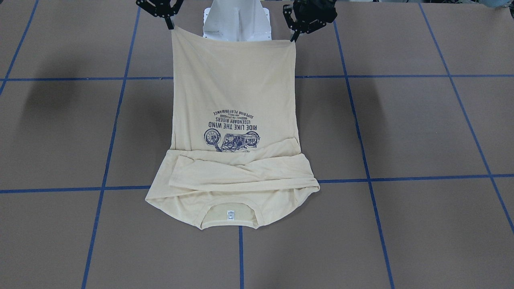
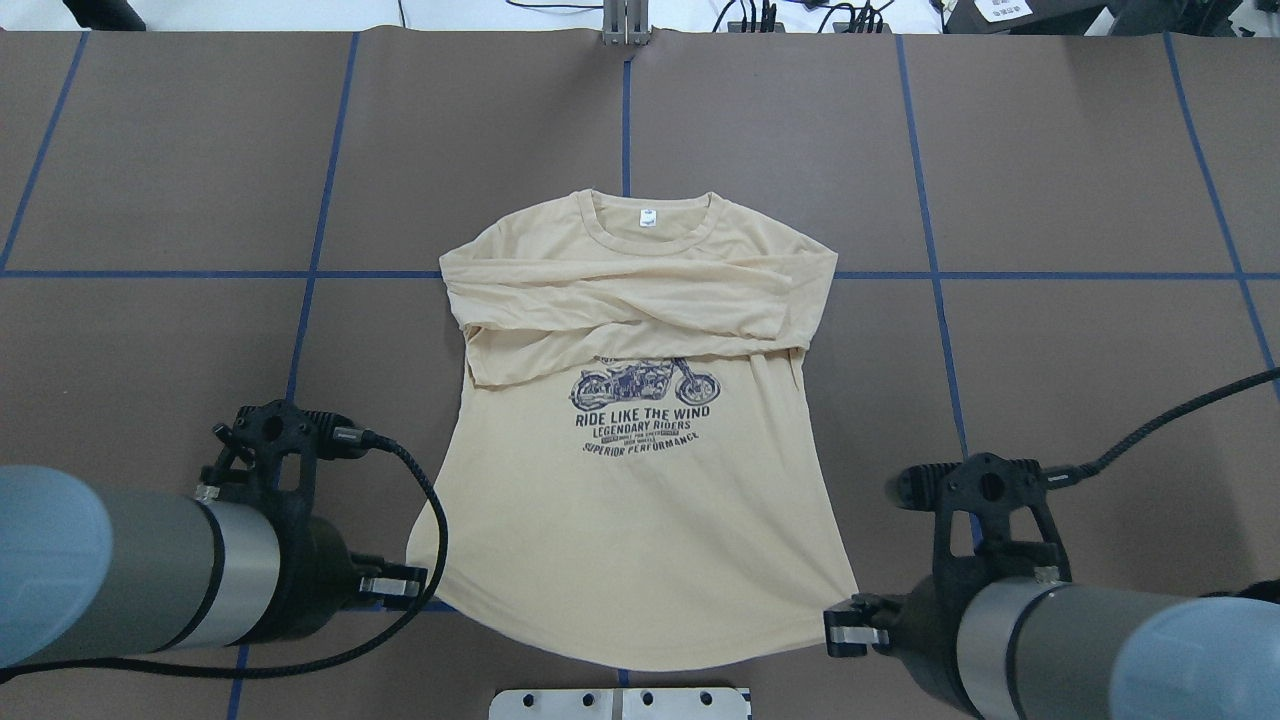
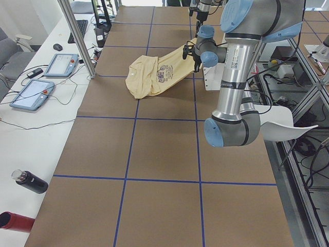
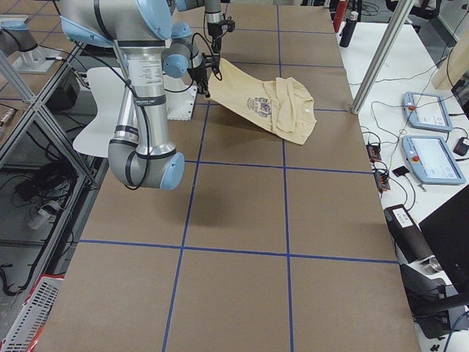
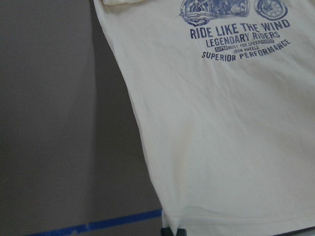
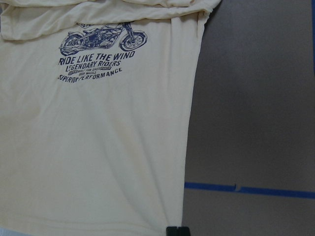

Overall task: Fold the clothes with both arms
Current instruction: 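Grasp the hem with both grippers and lift it toward the collar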

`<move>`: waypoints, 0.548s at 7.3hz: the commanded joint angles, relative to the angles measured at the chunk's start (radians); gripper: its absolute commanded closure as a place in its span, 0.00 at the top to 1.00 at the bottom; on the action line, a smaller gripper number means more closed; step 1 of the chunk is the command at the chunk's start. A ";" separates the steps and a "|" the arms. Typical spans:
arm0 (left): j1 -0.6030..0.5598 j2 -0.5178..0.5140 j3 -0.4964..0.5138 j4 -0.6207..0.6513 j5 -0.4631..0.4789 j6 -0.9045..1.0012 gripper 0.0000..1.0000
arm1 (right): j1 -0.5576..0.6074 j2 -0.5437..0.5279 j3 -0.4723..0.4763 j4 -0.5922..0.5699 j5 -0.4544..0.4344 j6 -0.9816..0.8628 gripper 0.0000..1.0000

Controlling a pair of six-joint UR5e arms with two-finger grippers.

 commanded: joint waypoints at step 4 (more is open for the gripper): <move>-0.012 -0.102 0.143 0.055 0.138 0.003 0.00 | 0.085 0.107 -0.134 -0.075 -0.035 -0.008 0.00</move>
